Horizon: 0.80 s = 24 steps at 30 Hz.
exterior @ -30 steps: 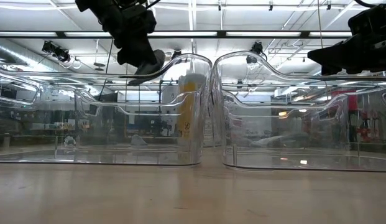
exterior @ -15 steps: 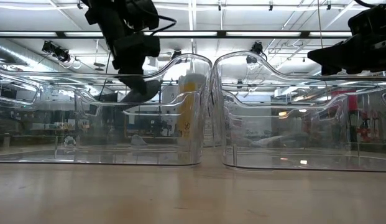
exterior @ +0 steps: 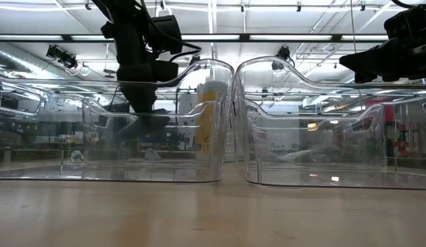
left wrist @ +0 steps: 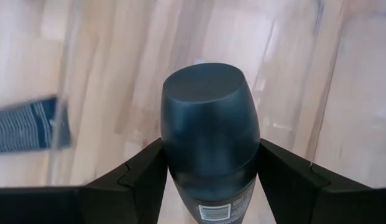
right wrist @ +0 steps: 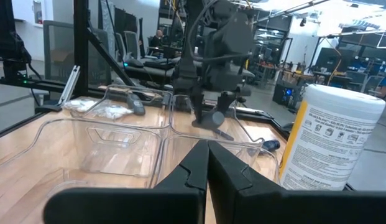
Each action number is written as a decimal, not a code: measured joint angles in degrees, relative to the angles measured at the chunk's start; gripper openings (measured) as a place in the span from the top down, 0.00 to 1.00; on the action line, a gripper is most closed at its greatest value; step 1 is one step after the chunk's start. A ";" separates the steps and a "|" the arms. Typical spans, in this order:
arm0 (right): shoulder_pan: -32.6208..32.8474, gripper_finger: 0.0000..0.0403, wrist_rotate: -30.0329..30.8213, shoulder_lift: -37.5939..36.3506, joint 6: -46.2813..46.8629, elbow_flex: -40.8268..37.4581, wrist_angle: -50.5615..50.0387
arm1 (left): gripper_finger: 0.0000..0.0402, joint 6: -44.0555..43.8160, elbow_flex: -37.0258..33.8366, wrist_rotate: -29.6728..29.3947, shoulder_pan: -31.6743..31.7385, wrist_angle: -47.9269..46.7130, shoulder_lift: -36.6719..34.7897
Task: Pick & Place Travel size toiletries
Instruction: Put the top left black deodorant into the top left transparent bin
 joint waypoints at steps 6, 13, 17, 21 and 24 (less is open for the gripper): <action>0.02 0.97 0.00 0.00 0.00 -0.02 0.04 | 0.42 -0.54 0.00 0.34 -0.07 0.34 1.55; 0.01 0.97 0.00 0.00 0.00 -0.01 0.01 | 0.42 -1.95 0.00 0.36 -0.15 0.55 1.71; 0.00 0.97 0.00 0.00 0.00 -0.02 0.00 | 0.39 -2.32 0.00 0.59 -0.26 0.57 1.71; 0.02 0.97 0.00 0.00 0.00 -0.02 0.00 | 0.35 -3.22 0.00 0.63 -0.42 0.52 1.71; 0.01 0.97 0.00 0.00 0.00 -0.01 0.00 | 0.32 -3.53 0.00 0.61 -0.42 0.52 1.71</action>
